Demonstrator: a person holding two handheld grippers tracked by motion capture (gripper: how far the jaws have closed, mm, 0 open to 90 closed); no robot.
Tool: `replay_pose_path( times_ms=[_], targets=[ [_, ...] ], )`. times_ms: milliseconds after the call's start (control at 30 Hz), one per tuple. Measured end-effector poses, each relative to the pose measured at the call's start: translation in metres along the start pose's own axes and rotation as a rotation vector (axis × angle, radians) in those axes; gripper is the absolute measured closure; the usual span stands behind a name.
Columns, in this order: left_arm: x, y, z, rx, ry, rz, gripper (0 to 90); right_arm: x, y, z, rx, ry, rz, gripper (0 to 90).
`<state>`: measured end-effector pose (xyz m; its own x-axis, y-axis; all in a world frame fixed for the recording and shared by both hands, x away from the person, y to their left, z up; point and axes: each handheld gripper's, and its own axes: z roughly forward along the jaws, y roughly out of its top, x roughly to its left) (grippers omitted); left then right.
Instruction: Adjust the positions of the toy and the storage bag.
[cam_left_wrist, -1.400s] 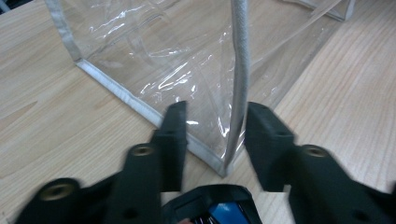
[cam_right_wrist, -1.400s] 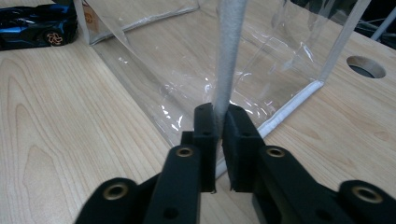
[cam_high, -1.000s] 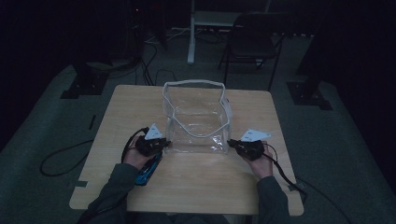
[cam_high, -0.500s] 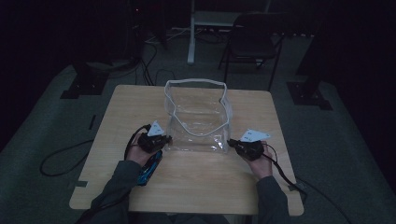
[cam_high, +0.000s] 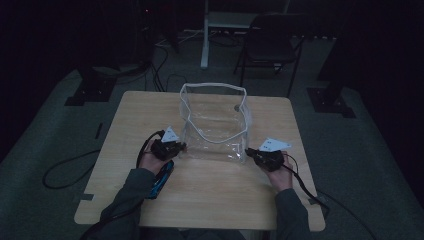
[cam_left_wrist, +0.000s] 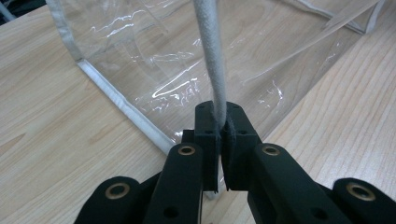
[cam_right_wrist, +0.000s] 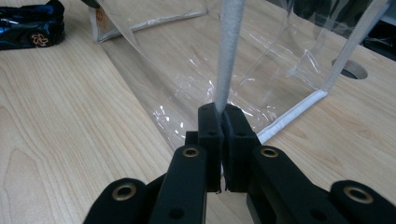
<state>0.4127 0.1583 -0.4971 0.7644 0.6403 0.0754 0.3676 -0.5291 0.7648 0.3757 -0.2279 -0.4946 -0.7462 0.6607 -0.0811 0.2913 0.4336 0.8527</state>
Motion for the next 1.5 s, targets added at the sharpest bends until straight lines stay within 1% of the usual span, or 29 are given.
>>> replay_pose_path(
  times_ms=[33, 67, 100, 133, 167, 200, 233, 267, 300, 333, 367, 400, 467, 533, 567, 600, 633, 667, 733, 833, 933, 1000, 1067, 1100, 1133, 1167, 1333, 1367, 1500],
  targets=[
    [0.000, 0.000, 0.000, 0.000, 0.000, 0.000, 85.1, 0.000, 0.000, 0.000, 0.000, 0.000, 0.000, 87.7],
    [0.000, 0.000, -0.002, 0.017, 0.005, 0.000, 71.2, 0.000, 0.000, -0.001, -0.001, 0.003, -0.003, 85.8],
    [0.000, 0.000, -0.002, 0.017, 0.005, 0.000, 64.3, 0.000, 0.000, -0.001, -0.001, 0.003, -0.003, 85.8],
    [-0.003, -0.001, -0.008, 0.036, 0.033, 0.010, 58.7, 0.000, -0.001, -0.002, -0.006, 0.011, 0.004, 75.6],
    [-0.004, -0.001, -0.012, 0.045, 0.050, 0.008, 53.2, 0.000, -0.002, -0.003, -0.009, 0.014, 0.009, 71.5],
    [-0.004, -0.001, -0.012, 0.045, 0.050, 0.008, 49.7, 0.000, -0.002, -0.003, -0.009, 0.014, 0.009, 71.5],
    [-0.006, -0.003, -0.018, 0.046, 0.062, 0.005, 49.7, 0.000, -0.002, -0.004, -0.011, 0.014, 0.011, 68.0],
    [-0.006, -0.004, -0.023, 0.045, 0.071, 0.006, 42.1, -0.001, -0.003, -0.006, -0.015, 0.011, 0.022, 63.4],
    [-0.008, -0.006, -0.028, 0.045, 0.082, -0.003, 42.1, -0.001, -0.003, -0.006, -0.015, 0.011, 0.022, 63.4],
    [-0.008, -0.006, -0.028, 0.045, 0.082, -0.003, 39.0, -0.001, -0.003, -0.006, -0.015, 0.011, 0.022, 63.4],
    [-0.009, -0.012, -0.038, 0.050, 0.101, -0.027, 39.0, -0.001, -0.004, -0.007, -0.017, 0.010, 0.026, 61.2],
    [-0.010, -0.015, -0.041, 0.049, 0.099, -0.038, 35.4, -0.001, -0.004, -0.007, -0.018, 0.008, 0.029, 58.4],
    [-0.011, -0.023, -0.046, 0.062, 0.115, -0.062, 30.6, 0.000, -0.003, -0.007, -0.015, 0.006, 0.024, 56.9],
    [-0.012, -0.031, -0.050, 0.059, 0.114, -0.099, 27.7, 0.002, -0.003, -0.006, -0.011, 0.007, 0.021, 56.2],
    [-0.012, -0.031, -0.050, 0.059, 0.114, -0.099, 25.5, 0.002, -0.003, -0.006, -0.011, 0.007, 0.021, 56.2],
    [-0.013, -0.039, -0.054, 0.069, 0.123, -0.136, 22.6, 0.002, -0.003, -0.006, -0.008, 0.006, 0.019, 55.5],
    [-0.014, -0.042, -0.054, 0.072, 0.122, -0.155, 19.7, 0.003, -0.003, -0.006, -0.007, 0.006, 0.017, 55.5],
    [-0.015, -0.045, -0.054, 0.079, 0.114, -0.166, 19.3, 0.002, -0.003, -0.006, -0.005, 0.005, 0.015, 55.4],
    [-0.015, -0.050, -0.052, 0.102, 0.122, -0.181, 18.3, 0.003, -0.004, -0.006, -0.003, 0.004, 0.016, 55.5],
    [-0.013, -0.055, -0.046, 0.125, 0.116, -0.219, 17.7, 0.003, -0.004, -0.006, -0.002, 0.003, 0.015, 55.4],
    [-0.010, -0.056, -0.040, 0.134, 0.096, -0.245, 17.8, 0.003, -0.005, -0.006, -0.005, 0.000, 0.014, 55.4],
    [-0.010, -0.057, -0.038, 0.143, 0.096, -0.245, 17.8, 0.002, -0.005, -0.007, -0.007, -0.001, 0.014, 55.5],
    [-0.010, -0.059, -0.033, 0.170, 0.090, -0.243, 18.1, 0.002, -0.006, -0.007, -0.004, -0.004, 0.016, 55.4],
    [-0.010, -0.059, -0.033, 0.170, 0.090, -0.243, 18.1, 0.002, -0.006, -0.007, -0.004, -0.004, 0.016, 55.4],
    [-0.010, -0.058, -0.032, 0.179, 0.085, -0.233, 18.1, 0.001, -0.006, -0.007, -0.002, -0.005, 0.017, 55.4],
    [-0.010, -0.058, -0.032, 0.182, 0.083, -0.229, 20.5, 0.001, -0.006, -0.007, -0.002, -0.006, 0.018, 55.5],
    [-0.010, -0.055, -0.029, 0.207, 0.090, -0.211, 20.8, 0.001, -0.007, -0.006, -0.001, -0.008, 0.013, 55.5],
    [-0.011, -0.053, -0.028, 0.224, 0.102, -0.198, 20.8, 0.001, -0.007, -0.006, -0.001, -0.008, 0.011, 55.4],
    [-0.013, -0.052, -0.028, 0.214, 0.111, -0.187, 21.5, 0.002, -0.007, -0.006, 0.008, -0.015, 0.008, 55.4]
  ],
)
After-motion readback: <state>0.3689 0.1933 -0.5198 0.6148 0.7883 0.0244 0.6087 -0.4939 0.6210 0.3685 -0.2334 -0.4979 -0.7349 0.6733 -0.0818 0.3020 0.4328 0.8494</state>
